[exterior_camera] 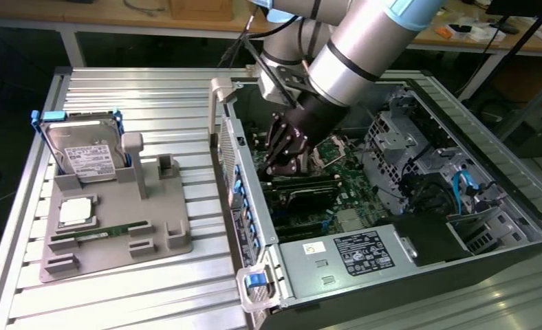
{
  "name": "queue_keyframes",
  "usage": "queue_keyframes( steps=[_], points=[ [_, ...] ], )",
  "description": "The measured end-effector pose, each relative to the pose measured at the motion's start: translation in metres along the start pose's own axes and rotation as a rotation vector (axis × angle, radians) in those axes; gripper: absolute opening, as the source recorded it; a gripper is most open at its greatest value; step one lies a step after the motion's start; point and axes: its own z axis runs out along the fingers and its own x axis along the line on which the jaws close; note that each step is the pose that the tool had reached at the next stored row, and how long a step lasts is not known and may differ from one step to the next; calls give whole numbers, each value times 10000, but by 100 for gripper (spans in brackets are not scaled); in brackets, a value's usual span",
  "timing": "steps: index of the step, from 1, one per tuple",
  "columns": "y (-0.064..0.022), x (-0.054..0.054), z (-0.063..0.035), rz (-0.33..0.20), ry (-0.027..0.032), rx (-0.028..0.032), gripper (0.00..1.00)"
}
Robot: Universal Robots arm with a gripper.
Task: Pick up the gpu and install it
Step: 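Press down on the gpu until it lock into place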
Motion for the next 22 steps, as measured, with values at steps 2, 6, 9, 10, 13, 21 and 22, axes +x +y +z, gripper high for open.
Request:
queue_keyframes(
  steps=[2,6,9,10,13,21,22],
  points=[
    [-19,-1,-9,3,10,-245,11],
    [-56,-2,-22,2,22,-573,11],
    [-59,-2,-24,5,27,-636,11],
    [-60,-2,-23,4,26,-643,11],
    [-81,-4,-28,0,29,-794,11],
    [-134,-5,-44,1,59,-1315,11],
    [-134,-5,-41,1,59,-1314,11]
  ],
)
